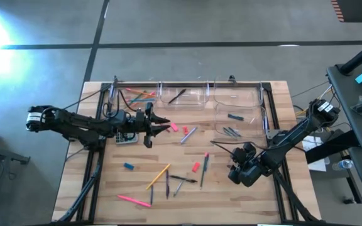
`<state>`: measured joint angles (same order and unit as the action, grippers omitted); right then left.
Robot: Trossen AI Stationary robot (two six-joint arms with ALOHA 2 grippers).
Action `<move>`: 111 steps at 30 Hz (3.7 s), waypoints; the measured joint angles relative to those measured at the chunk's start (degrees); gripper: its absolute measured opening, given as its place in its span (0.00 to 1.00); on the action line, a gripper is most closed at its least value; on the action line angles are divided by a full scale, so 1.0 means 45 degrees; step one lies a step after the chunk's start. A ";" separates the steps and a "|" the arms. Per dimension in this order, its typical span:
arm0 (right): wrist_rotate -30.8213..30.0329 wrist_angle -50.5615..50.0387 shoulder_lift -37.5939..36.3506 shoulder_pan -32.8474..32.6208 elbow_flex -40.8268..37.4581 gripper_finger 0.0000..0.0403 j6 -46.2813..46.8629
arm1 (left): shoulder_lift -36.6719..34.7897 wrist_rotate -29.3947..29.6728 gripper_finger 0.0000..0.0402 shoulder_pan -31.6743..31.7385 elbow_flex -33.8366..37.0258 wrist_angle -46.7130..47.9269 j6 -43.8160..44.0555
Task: Sort crayons/erasers/pens/pencils in bins
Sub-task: Put the blue eraser into the top right transparent bin
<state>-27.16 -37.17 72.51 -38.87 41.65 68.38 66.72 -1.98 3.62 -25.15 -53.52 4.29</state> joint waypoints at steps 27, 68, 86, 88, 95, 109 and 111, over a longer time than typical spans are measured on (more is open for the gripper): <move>0.0044 -0.0738 -0.0578 0.0039 -0.0029 0.58 0.0500 | 0.0000 0.0000 0.21 -0.0005 0.0005 0.0005 0.0011; 0.1699 -0.0528 -0.0670 -0.1187 -0.0194 0.55 0.4860 | 0.0003 0.0000 0.21 0.0000 0.0000 0.0005 0.0291; 0.1465 -0.0604 0.2429 -0.1923 0.2312 0.55 0.4797 | 0.0005 -0.0267 0.21 -0.0037 0.0072 0.0010 0.0463; 0.1415 -0.1425 0.2878 -0.1923 0.2964 0.55 0.4691 | 0.0005 -0.0270 0.21 -0.0044 0.0074 -0.0031 0.0614; 0.0597 -0.5935 0.4379 -0.1919 0.4956 0.55 0.6437 | -0.0015 -0.0304 0.21 -0.0291 0.0082 -0.0243 0.0650; -0.0386 -0.5643 0.4904 -0.3114 0.4502 0.55 0.8143 | -0.0015 -0.0304 0.21 -0.0325 0.0083 -0.0250 0.0656; -0.0512 -0.5758 0.4441 -0.3519 0.3797 0.55 0.9149 | -0.0015 -0.0300 0.21 -0.0331 0.0083 -0.0254 0.0661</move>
<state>-29.46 -63.08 92.50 -54.71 58.73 109.55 66.65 -3.33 2.13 -24.77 -54.66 7.27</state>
